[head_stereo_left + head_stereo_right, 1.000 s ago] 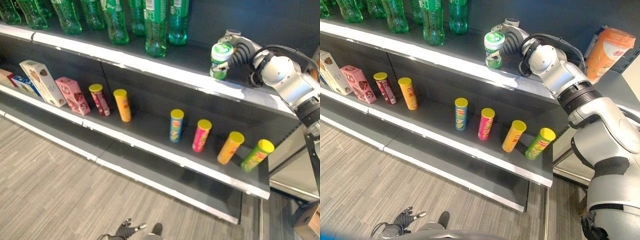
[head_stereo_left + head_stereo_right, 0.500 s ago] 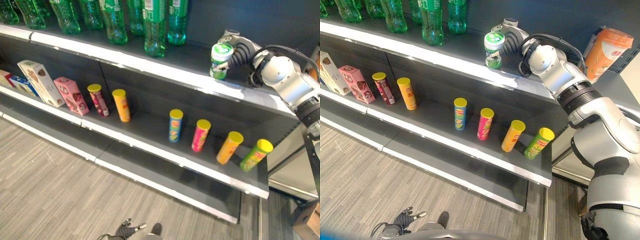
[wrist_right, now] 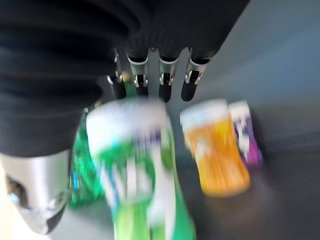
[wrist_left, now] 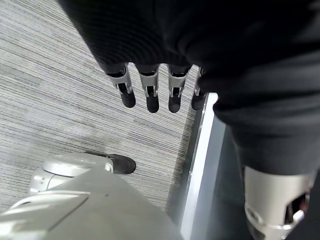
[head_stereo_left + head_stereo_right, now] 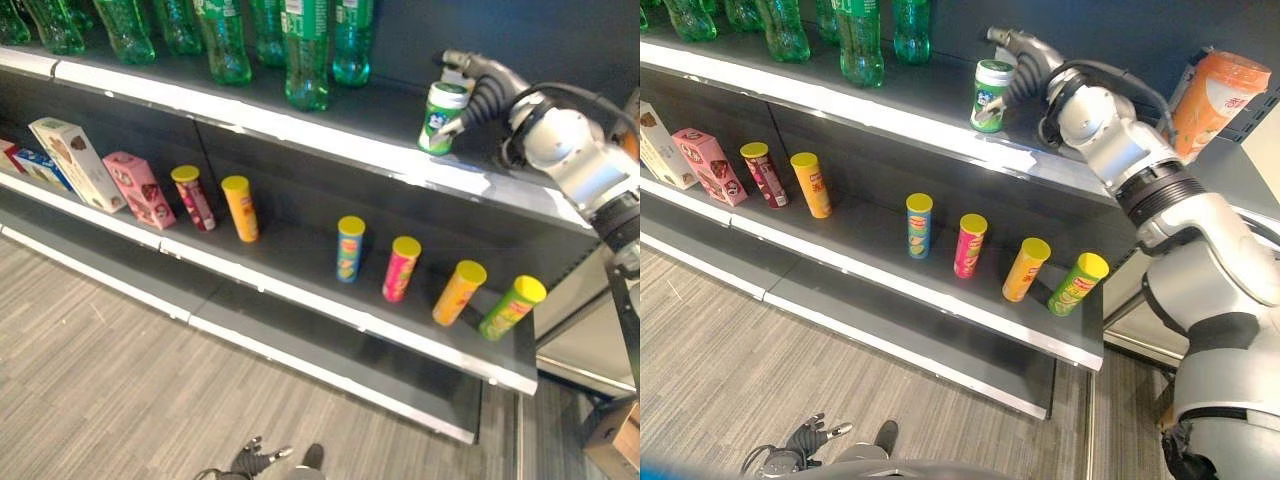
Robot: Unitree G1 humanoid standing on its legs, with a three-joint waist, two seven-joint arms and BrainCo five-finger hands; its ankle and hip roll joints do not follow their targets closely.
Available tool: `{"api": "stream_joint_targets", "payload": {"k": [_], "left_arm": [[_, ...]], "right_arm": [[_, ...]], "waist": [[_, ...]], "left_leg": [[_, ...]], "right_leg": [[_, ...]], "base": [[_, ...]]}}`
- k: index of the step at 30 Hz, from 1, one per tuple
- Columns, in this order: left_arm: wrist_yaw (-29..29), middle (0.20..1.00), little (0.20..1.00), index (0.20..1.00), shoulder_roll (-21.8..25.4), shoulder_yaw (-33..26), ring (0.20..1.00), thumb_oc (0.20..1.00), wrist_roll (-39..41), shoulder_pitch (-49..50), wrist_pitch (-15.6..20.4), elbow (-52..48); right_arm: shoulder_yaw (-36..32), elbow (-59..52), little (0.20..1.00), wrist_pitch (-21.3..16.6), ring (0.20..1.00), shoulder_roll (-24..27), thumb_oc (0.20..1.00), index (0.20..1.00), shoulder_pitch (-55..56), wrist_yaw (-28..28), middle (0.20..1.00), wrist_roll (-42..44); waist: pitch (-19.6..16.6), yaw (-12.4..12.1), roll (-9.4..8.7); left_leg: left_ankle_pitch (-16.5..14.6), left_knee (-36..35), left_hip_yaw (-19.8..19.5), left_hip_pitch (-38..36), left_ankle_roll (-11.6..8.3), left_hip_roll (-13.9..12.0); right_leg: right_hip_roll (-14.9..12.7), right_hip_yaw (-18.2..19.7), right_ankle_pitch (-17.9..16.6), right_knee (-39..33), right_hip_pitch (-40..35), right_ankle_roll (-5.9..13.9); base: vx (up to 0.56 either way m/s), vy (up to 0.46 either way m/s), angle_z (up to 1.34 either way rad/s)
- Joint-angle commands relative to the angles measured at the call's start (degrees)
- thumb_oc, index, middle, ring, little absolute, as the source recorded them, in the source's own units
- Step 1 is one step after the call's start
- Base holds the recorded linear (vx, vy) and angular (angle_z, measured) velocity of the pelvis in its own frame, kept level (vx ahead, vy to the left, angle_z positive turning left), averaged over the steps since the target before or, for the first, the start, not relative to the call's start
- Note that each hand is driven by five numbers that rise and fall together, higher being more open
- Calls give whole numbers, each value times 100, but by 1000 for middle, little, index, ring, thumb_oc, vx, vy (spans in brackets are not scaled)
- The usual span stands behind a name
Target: Put the goods on the table back onto the shelves and tidy them up.
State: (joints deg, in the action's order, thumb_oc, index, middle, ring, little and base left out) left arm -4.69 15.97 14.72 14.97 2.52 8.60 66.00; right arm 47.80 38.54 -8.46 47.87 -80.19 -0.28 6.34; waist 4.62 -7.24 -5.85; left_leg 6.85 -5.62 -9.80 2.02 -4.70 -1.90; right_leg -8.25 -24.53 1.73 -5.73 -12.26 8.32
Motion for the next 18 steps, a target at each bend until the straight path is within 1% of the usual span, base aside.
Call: {"api": "stream_joint_targets", "payload": {"k": [1,3,4,5,7,9,10,11,12,14,15,17,18], "left_arm": [[-146,1000,1000,1000,287,-40,1000,1000,-135,-243,121,98],[-197,1000,1000,1000,240,-151,1000,1000,-223,-187,95,92],[-197,1000,1000,1000,260,-144,1000,1000,-225,-180,94,91],[-226,1000,1000,1000,211,-289,1000,1000,-286,-123,39,89],[-226,1000,1000,1000,173,-405,1000,1000,-401,-66,7,95],[-252,1000,1000,1000,160,-476,1000,1000,-513,-61,-16,87],[-243,1000,1000,1000,173,-520,1000,1000,-561,-47,-25,64],[-244,1000,1000,1000,180,-542,1000,1000,-588,-32,-29,42],[-243,1000,1000,1000,155,-556,1000,1000,-642,-41,-30,40],[-216,1000,1000,1000,156,-546,1000,1000,-738,-38,-47,47],[-207,1000,1000,1000,164,-538,1000,1000,-809,-46,-43,40],[-190,1000,1000,1000,193,-573,1000,1000,-853,-38,-43,28],[-157,1000,1000,1000,243,-625,1000,1000,-957,-9,-61,49]], "right_arm": [[-53,-627,1000,-241,1000,511,1000,1000,-897,-749,1000,-181],[-481,-1459,1000,-304,1000,782,1000,1000,-586,-1028,1000,-362],[-535,-1498,1000,-287,1000,794,1000,1000,-526,-1027,1000,-376],[-1127,-2527,1000,-341,1000,1077,1000,1000,54,-1108,1000,-522],[-1741,-3460,1000,-444,1000,1143,1000,1000,714,-1095,1000,-625],[-2103,-3970,1000,-523,1000,1046,1000,1000,1302,-983,1000,-689],[-2280,-4332,1000,-524,1000,950,1000,1000,1755,-840,1000,-730],[-2322,-4505,1000,-525,1000,958,1000,1000,1963,-773,1000,-779],[-2422,-4621,1000,-532,1000,922,1000,1000,2252,-724,1000,-811],[-2594,-4957,1000,-547,1000,767,1000,1000,2755,-591,1000,-786],[-2596,-5048,1000,-572,1000,739,1000,1000,2896,-500,1000,-754],[-2691,-5250,1000,-616,1000,610,1000,1000,3180,-430,1000,-654],[-2765,-5403,1000,-643,1000,558,1000,1000,3406,-326,1000,-554]], "waist": [[46,101,-181],[64,223,-151],[56,205,-170],[65,325,-137],[68,419,-117],[95,513,-116],[106,575,-119],[112,606,-114],[136,684,-113],[180,787,-108],[229,884,-100],[321,997,-98],[404,1083,-125]], "left_leg": [[-843,62,667,-634,-258,-272],[-881,62,766,-667,-210,-276],[-883,62,777,-668,-209,-277],[-930,62,879,-713,-159,-276],[-982,62,1007,-776,-105,-264],[-976,62,1115,-794,-34,-221],[-1017,62,1234,-836,22,-184],[-1089,62,1309,-895,43,-175],[-1063,62,1358,-888,74,-139],[-1158,62,1463,-970,138,-94],[-1175,62,1532,-998,166,-71],[-1203,62,1727,-1046,227,-42],[-1254,62,1989,-1140,281,-25]], "right_leg": [[-204,658,-37,180,265,121],[-221,788,-73,195,348,144],[-221,800,-74,199,354,144],[-232,959,-97,225,425,166],[-257,1140,-150,233,491,197],[-297,1326,-258,271,634,224],[-319,1523,-322,310,741,251],[-328,1622,-323,319,758,278],[-356,1717,-394,352,829,295],[-371,1966,-428,488,965,346],[-372,2085,-486,566,1057,383],[-345,2366,-542,739,1279,434],[-268,2664,-659,909,1508,481]], "base": [[-9,87,-4],[-12,76,-27],[-11,87,-61],[-4,97,-64],[-7,124,-27],[-67,162,-64],[-50,211,-106],[-47,220,-95],[-48,203,-77],[-31,191,-38],[-25,172,-35],[-58,187,-76],[-45,161,-111]]}}
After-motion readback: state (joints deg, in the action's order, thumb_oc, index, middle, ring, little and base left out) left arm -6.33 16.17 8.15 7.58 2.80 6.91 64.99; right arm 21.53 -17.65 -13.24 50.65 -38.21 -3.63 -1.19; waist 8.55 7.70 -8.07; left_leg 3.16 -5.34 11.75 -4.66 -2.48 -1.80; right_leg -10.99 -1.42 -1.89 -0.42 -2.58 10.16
